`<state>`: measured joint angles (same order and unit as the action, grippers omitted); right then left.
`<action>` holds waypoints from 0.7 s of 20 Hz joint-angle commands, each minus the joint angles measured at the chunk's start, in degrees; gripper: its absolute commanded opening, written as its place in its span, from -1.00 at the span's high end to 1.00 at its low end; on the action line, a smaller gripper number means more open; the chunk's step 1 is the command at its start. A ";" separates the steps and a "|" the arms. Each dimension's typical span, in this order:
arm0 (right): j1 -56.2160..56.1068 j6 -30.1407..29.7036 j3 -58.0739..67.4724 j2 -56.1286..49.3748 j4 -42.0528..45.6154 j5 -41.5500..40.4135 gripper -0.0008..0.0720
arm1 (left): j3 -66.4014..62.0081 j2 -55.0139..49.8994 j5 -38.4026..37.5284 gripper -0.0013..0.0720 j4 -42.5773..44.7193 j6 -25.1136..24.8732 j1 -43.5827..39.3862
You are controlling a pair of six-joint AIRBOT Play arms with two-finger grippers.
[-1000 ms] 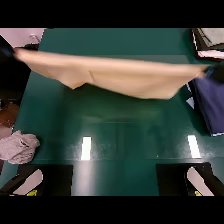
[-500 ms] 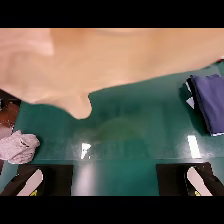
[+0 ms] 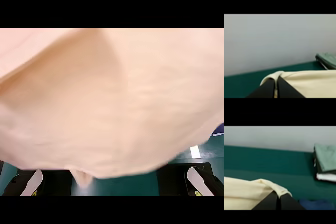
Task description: Fold the shirts.
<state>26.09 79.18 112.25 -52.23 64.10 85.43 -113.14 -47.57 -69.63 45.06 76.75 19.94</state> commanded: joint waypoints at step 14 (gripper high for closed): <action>-16.31 6.80 -19.63 -42.40 1.88 -18.51 0.95 | 31.58 -39.30 12.90 0.90 0.59 -8.68 -8.31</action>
<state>12.19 85.08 93.47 -90.30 66.37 78.46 -82.17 -81.95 -67.31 46.04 70.06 12.82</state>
